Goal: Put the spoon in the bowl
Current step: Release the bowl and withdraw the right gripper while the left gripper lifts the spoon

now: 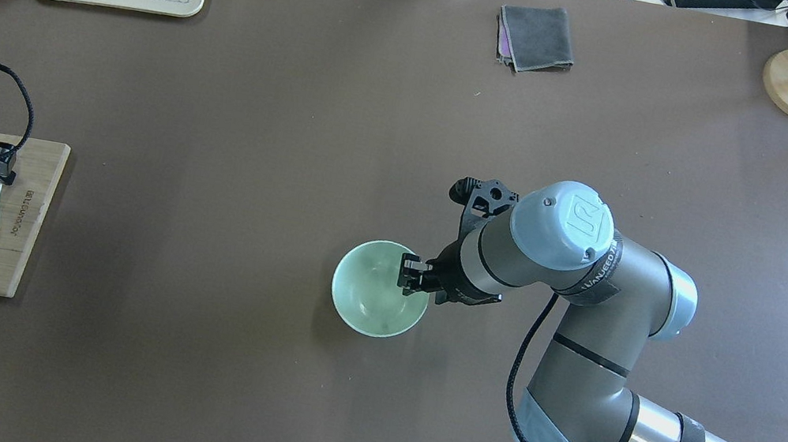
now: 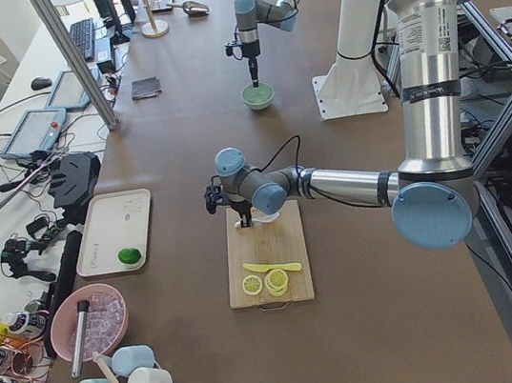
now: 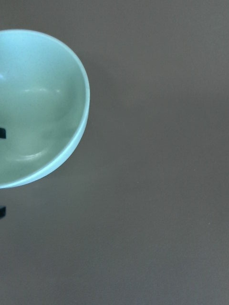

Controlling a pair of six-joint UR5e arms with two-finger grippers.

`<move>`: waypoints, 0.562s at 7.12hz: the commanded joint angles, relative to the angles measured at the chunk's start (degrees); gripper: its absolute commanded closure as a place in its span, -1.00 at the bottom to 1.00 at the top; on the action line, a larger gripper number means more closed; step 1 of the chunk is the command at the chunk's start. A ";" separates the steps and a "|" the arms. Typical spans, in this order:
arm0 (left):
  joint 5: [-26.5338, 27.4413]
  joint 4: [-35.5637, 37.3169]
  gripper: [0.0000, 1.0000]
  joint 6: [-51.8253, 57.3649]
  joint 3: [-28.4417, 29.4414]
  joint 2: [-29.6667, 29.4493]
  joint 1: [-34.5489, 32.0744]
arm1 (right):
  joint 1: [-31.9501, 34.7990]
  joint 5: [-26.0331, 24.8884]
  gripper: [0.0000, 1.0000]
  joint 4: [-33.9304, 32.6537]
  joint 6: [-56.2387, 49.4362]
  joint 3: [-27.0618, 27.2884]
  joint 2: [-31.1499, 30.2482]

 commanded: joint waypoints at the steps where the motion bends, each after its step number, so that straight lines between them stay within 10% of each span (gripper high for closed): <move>1: -0.22 0.13 1.00 0.30 -1.48 -0.16 -0.06 | 0.16 -0.07 -1.00 -0.23 0.92 2.40 -0.38; 4: -3.63 3.62 1.00 -5.88 -9.82 -4.34 -0.06 | 4.45 1.50 -1.00 -6.81 0.05 8.63 -3.26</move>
